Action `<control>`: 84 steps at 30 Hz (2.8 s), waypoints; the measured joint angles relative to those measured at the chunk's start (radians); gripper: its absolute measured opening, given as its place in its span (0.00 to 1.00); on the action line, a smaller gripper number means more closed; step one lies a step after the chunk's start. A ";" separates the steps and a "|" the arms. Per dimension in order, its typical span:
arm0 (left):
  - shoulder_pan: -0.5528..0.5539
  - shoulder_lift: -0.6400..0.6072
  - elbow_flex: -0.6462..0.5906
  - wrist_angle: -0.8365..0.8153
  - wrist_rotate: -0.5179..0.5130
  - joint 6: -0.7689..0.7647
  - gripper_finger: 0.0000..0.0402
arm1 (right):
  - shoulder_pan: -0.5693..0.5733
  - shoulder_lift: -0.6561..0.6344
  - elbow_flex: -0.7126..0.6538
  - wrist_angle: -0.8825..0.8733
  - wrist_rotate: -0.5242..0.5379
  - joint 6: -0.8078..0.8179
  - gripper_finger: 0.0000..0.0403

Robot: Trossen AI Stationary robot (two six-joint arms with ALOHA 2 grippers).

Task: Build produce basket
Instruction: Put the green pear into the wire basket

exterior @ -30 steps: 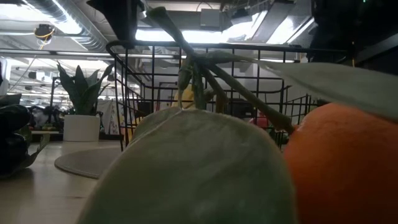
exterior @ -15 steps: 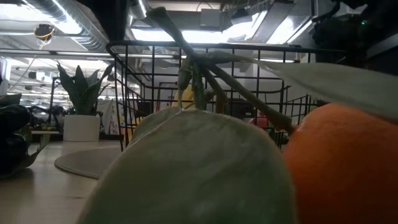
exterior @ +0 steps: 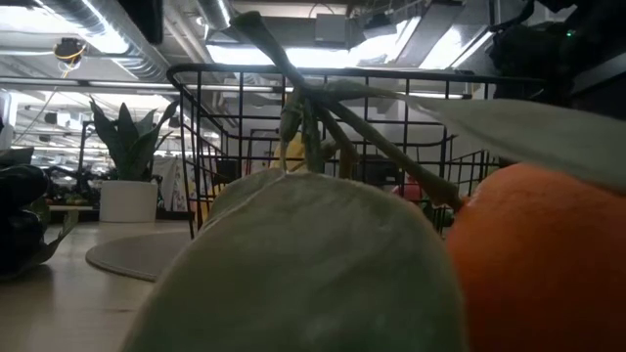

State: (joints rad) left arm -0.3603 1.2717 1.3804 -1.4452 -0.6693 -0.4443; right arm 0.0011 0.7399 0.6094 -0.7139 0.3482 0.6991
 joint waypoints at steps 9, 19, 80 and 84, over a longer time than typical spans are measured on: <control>-0.005 -0.389 -0.274 0.451 -0.054 0.001 0.21 | 0.000 0.000 0.000 0.001 0.012 -0.002 0.37; -0.005 -0.581 -0.750 0.933 -0.214 0.043 0.21 | 0.000 0.000 0.000 0.007 -0.004 0.000 0.37; -0.005 -0.585 -0.944 1.101 -0.200 0.006 0.22 | 0.000 0.266 0.000 0.090 -0.107 0.078 0.37; -0.005 -0.585 -0.944 1.097 -0.201 0.006 0.21 | 0.000 0.266 0.000 0.089 -0.112 0.078 0.31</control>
State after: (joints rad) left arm -0.3653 0.6869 0.4366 -0.3482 -0.8700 -0.4381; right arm 0.0010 1.0061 0.6094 -0.6247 0.2366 0.7769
